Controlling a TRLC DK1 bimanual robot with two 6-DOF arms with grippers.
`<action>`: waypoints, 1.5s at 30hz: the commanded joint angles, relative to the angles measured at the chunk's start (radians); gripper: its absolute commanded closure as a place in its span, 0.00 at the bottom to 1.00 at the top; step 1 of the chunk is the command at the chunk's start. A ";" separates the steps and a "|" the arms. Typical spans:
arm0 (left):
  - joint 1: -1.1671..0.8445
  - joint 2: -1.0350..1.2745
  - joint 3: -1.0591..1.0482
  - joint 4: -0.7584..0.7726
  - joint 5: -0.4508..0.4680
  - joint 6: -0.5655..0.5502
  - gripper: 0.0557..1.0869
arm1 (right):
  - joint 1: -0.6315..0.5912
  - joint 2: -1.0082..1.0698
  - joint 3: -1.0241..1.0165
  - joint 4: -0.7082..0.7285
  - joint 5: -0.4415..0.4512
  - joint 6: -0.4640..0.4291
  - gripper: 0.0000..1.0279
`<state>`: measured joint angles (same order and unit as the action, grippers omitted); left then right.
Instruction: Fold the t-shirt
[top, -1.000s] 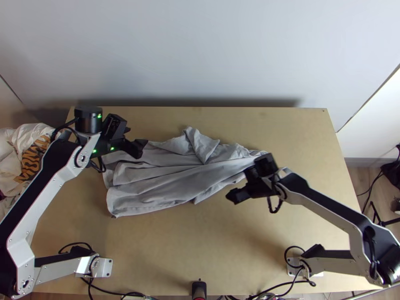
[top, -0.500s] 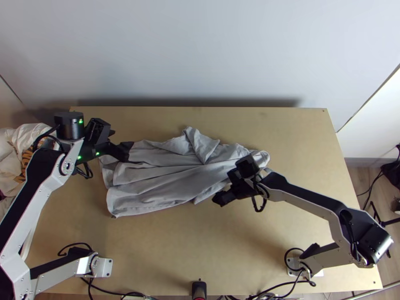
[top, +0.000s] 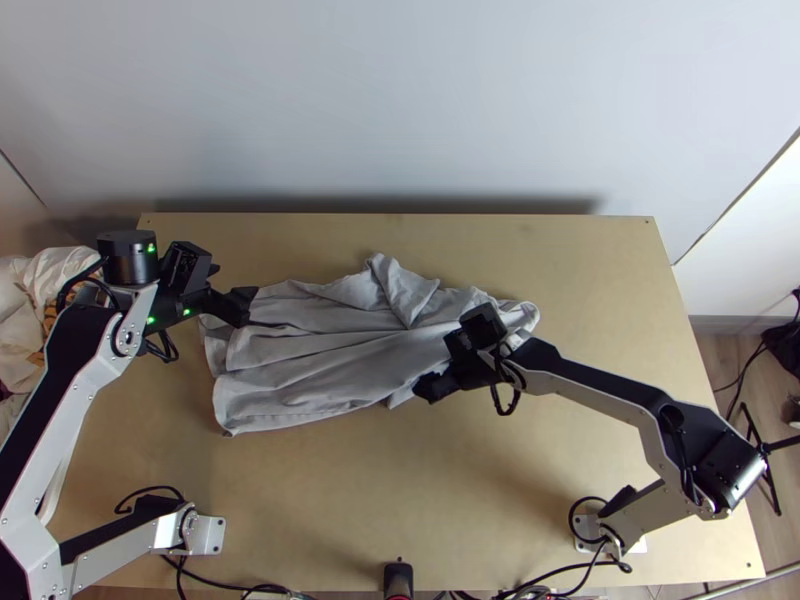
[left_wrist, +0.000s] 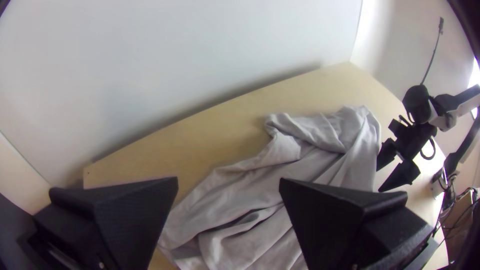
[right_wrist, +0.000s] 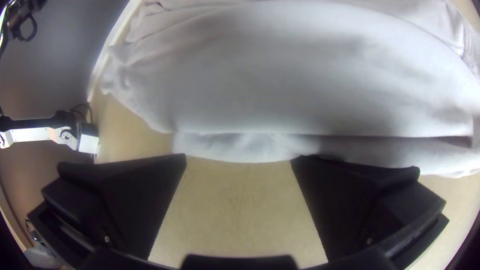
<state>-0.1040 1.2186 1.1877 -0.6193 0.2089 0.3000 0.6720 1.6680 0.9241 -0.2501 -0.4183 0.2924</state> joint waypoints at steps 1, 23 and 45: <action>0.004 0.001 -0.017 0.013 0.000 0.007 0.05 | -0.014 0.021 0.024 0.015 0.001 0.014 0.05; 0.040 -0.024 -0.125 0.029 0.000 0.031 0.05 | -0.031 0.006 0.059 0.026 0.001 -0.073 0.92; 0.004 -0.036 -0.137 -0.002 0.003 0.030 0.05 | -0.167 -0.229 0.162 -0.120 0.042 -0.113 0.97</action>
<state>-0.0776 1.1816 1.0622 -0.6197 0.2108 0.3302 0.5865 1.4757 1.0191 -0.2928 -0.3813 0.2085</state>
